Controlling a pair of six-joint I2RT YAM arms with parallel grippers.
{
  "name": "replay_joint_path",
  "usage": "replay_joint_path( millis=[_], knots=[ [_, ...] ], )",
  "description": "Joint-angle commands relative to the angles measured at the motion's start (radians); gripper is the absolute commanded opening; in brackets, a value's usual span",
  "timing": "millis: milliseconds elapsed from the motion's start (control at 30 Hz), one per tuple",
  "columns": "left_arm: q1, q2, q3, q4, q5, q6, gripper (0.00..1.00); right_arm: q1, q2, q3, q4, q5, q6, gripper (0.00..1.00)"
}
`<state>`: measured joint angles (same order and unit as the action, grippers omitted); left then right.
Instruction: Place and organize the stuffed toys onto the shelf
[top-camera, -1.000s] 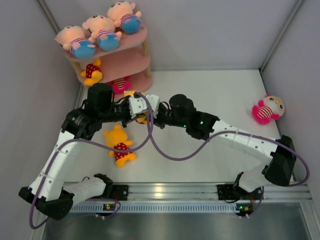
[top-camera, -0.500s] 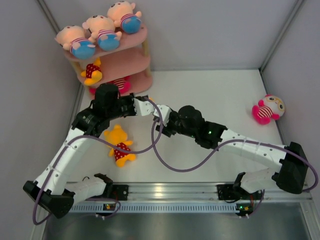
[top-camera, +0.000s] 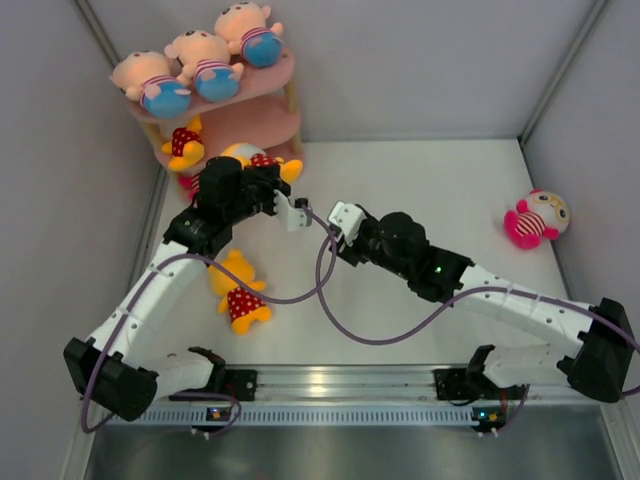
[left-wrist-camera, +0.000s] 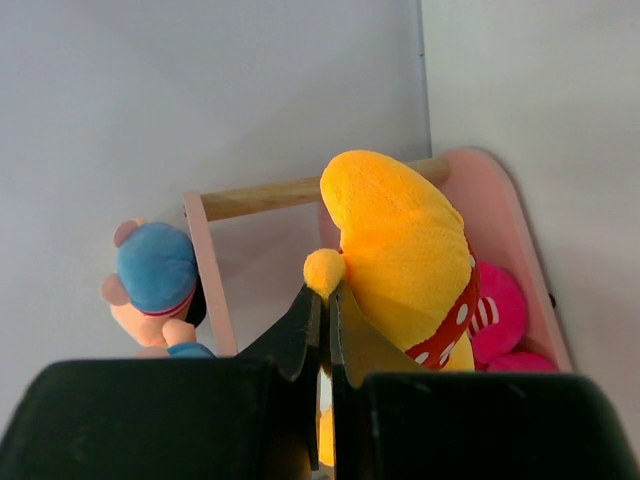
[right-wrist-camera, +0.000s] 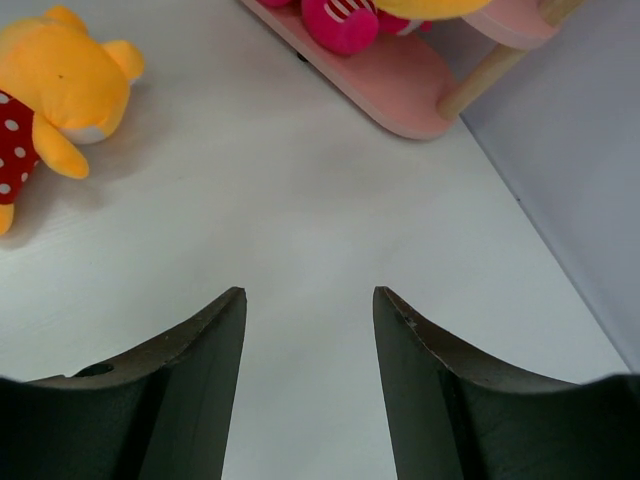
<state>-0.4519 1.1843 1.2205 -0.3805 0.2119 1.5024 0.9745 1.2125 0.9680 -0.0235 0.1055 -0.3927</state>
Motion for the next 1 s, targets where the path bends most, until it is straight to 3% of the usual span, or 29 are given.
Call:
replay_joint_path(
  millis=[0, 200, 433, 667, 967],
  knots=[
    [0.042, 0.012, 0.011, 0.146, 0.046, 0.120, 0.00, -0.029, -0.063, -0.011, 0.063, 0.014, 0.008, 0.54],
    [0.051, 0.005, 0.011, 0.135, 0.125, 0.096, 0.00, -0.121, -0.096, -0.057, 0.036, 0.002, 0.063, 0.57],
    [0.076, 0.021, -0.001, 0.126, 0.167, 0.170, 0.00, -0.177, -0.094, -0.060, 0.027, -0.013, 0.069, 0.57],
    [0.168, 0.090, 0.024, 0.196, 0.271, 0.271, 0.00, -0.178, -0.096, -0.066, 0.033, -0.027, 0.069, 0.57],
    [0.209, 0.202, 0.071, 0.304, 0.339, 0.334, 0.00, -0.177, -0.073, -0.063, 0.037, -0.047, 0.078, 0.57]
  ],
)
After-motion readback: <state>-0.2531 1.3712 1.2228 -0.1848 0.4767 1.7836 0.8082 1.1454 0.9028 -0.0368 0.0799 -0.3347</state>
